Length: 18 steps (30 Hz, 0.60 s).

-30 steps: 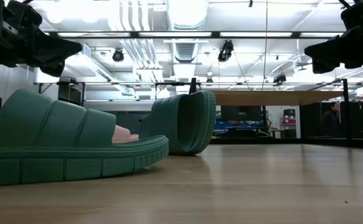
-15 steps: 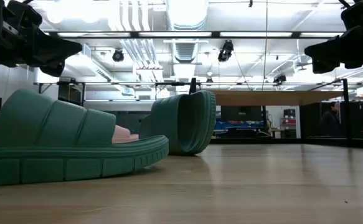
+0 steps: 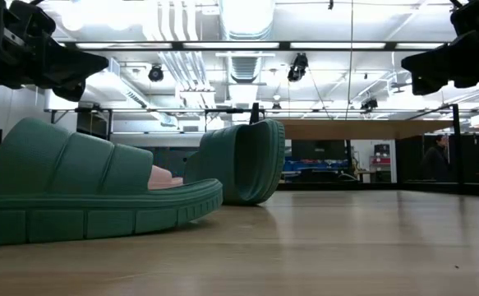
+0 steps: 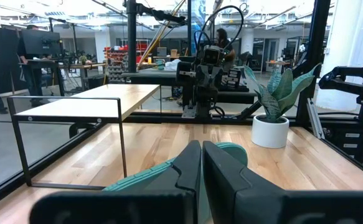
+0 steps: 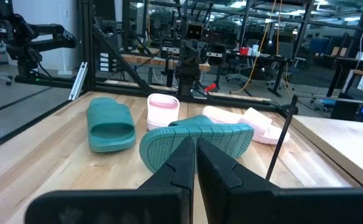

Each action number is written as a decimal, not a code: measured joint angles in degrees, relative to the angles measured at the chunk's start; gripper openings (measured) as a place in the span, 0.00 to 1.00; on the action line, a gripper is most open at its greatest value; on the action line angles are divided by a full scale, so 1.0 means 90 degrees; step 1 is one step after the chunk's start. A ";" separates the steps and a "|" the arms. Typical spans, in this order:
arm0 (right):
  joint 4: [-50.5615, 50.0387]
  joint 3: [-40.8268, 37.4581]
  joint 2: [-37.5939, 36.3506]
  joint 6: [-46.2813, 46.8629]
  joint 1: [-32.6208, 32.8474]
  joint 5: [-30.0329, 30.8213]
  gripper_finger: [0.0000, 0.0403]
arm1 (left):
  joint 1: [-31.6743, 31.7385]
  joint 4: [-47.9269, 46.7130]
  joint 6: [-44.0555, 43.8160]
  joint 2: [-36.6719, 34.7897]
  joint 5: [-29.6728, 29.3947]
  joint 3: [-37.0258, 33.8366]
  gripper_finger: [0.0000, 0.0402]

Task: Pick and place slides into the shelf
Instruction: Put the top green slipper on the shelf

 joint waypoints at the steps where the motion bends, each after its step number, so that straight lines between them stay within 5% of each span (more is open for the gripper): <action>1: 0.0000 0.0000 0.0001 -0.0052 0.0000 0.0002 0.02 | 0.0001 -0.0001 -0.0002 -0.0002 0.0000 -0.0002 0.01; 10: 0.0395 0.0000 0.0000 -0.0980 0.0000 0.0070 0.02 | 0.0002 0.0020 0.0000 -0.0002 -0.0002 0.0000 0.01; 18: 0.1489 0.0000 0.0003 -0.0612 0.0000 0.0043 0.02 | 0.0002 0.0565 -0.0002 -0.0009 -0.0001 -0.0002 0.01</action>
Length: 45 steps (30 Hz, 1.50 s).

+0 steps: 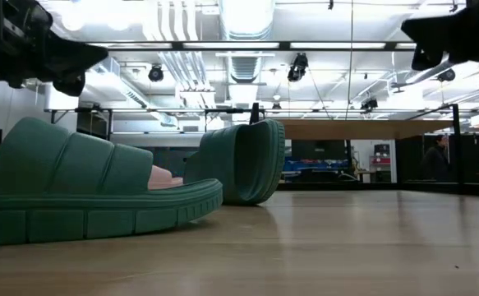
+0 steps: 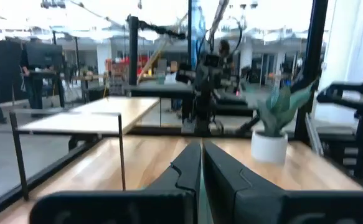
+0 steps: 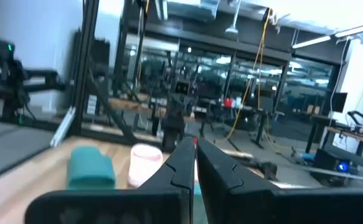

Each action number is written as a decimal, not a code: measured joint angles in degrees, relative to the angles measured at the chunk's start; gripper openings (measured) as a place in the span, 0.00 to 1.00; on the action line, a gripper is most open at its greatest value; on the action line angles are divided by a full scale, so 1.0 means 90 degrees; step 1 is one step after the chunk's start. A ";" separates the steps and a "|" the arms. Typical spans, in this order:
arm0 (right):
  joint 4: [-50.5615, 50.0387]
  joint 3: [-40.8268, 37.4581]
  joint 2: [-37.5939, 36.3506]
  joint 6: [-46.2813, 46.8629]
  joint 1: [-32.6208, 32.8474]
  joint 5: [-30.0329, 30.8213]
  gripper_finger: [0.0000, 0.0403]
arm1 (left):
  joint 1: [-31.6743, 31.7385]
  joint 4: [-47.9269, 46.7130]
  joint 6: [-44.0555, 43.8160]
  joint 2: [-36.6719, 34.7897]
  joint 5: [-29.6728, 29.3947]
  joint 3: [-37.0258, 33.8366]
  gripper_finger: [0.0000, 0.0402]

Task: Pick and place slides into the shelf
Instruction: Put the top green slipper on the shelf

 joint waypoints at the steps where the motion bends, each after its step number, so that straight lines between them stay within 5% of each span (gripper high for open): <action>1: 0.0037 0.0000 0.0005 0.0004 0.0000 -0.0036 0.02 | -0.0002 0.0214 0.0000 0.0002 0.0001 0.0000 0.01; 14: 0.0498 0.0052 0.0756 -0.0127 0.0000 0.0639 0.05 | 0.0000 0.1419 0.0496 0.0106 -0.0062 0.0001 0.01; 25: 0.0743 0.1378 0.3126 0.0299 0.0000 0.0694 0.41 | 0.0000 0.1617 0.1222 0.0373 -0.0383 0.0002 0.03; 30: 0.0726 0.2447 0.4482 0.0242 0.0000 0.0690 0.49 | 0.0000 0.1849 0.1224 0.0430 -0.0390 0.0018 0.14; 38: 0.0119 0.4195 0.6251 -0.0200 0.0000 0.0686 0.48 | 0.0000 0.2037 0.1183 0.0506 -0.0390 0.0017 0.40; 45: -0.0980 0.5469 0.7602 -0.0098 0.0124 0.0695 0.46 | 0.0000 0.2138 0.1175 0.0505 -0.0390 0.0017 0.47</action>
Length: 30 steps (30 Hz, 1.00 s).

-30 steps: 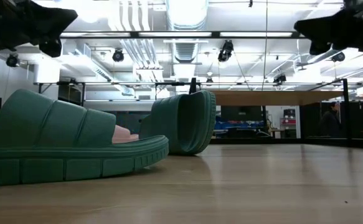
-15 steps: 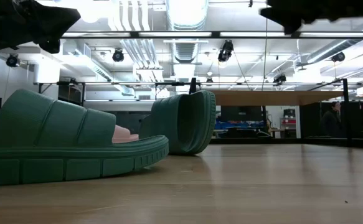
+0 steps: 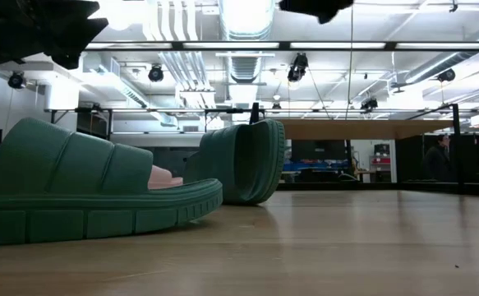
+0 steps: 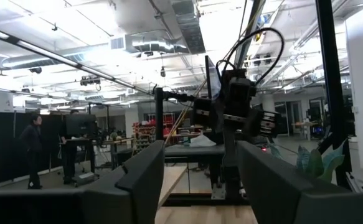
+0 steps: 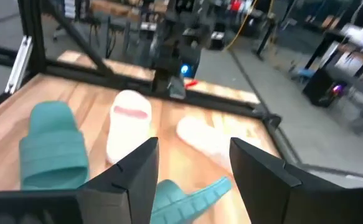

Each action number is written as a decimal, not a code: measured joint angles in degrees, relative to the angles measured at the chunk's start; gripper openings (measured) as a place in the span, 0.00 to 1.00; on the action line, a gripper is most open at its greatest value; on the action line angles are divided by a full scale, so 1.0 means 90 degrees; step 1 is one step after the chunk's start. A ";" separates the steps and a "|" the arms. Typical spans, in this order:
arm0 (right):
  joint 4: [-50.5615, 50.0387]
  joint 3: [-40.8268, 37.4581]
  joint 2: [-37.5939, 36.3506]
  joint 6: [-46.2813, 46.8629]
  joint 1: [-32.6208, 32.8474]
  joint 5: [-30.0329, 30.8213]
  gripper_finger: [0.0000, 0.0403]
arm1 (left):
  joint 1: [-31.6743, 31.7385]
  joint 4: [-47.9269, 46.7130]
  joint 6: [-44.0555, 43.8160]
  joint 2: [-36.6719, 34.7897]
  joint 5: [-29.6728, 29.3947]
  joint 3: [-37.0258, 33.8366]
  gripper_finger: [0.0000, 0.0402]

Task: Pick and place slides into the shelf
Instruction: Put the top green slipper on the shelf

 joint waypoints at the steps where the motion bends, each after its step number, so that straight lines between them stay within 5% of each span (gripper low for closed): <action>1: -0.0076 0.0147 0.0168 -0.0002 0.0041 0.0000 0.46 | 0.0000 0.0000 0.0001 0.0003 0.0000 0.0000 0.47; 7: -0.0847 0.1144 0.1222 0.0446 0.0312 0.0389 0.46 | 0.0000 -0.0007 0.0044 -0.0010 0.0000 0.0000 0.47; 15: -0.3130 0.2622 0.2499 0.2211 0.0505 0.1801 0.46 | 0.0000 -0.0008 0.0049 -0.0017 0.0000 0.0000 0.47; 24: -0.4775 0.3546 0.3512 0.4235 0.0507 0.1671 0.46 | 0.0000 -0.0008 0.0049 -0.0019 0.0000 0.0000 0.47; 30: -0.5138 0.3673 0.3754 0.5011 0.0507 0.0878 0.46 | 0.0000 -0.0022 0.0051 -0.0010 0.0000 0.0000 0.47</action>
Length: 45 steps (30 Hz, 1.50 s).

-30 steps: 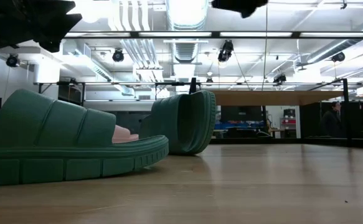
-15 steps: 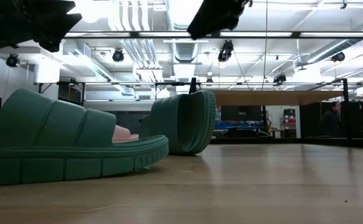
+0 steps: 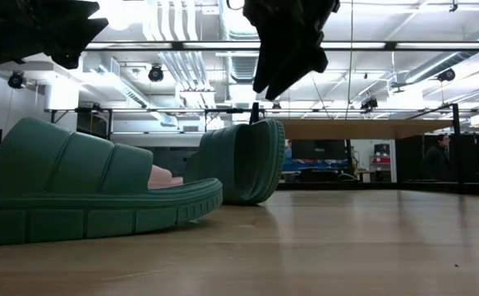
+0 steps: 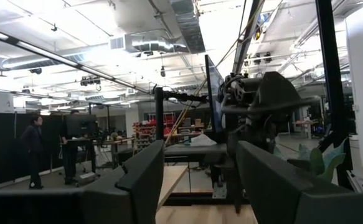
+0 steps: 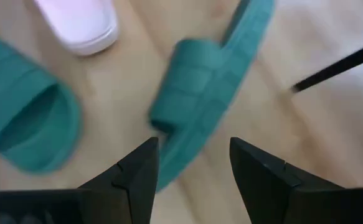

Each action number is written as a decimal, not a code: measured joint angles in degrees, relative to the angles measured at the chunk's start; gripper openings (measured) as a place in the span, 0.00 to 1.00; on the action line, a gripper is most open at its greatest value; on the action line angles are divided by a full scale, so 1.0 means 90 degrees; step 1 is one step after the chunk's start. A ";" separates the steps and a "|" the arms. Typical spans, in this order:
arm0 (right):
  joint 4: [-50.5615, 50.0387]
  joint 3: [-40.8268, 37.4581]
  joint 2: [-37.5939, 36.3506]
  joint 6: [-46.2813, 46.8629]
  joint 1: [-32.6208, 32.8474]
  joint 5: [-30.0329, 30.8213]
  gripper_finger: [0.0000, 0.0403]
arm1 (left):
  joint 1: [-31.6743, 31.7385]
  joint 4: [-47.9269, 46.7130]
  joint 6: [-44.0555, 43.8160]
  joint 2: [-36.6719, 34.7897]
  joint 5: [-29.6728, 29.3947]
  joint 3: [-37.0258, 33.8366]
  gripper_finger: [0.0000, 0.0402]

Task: Pick and place slides into the shelf
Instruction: Put the top green slipper on the shelf

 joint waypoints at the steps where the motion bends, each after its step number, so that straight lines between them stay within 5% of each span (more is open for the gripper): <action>1: -0.0002 0.0000 0.0022 0.0099 0.0003 -0.0137 0.46 | 0.0000 0.0003 0.0000 0.0000 -0.0001 0.0000 0.47; 45: 0.0056 -0.0291 0.0655 0.0285 -0.0002 -0.0329 0.43 | 0.0000 0.0044 -0.0002 0.0012 -0.0022 -0.0005 0.47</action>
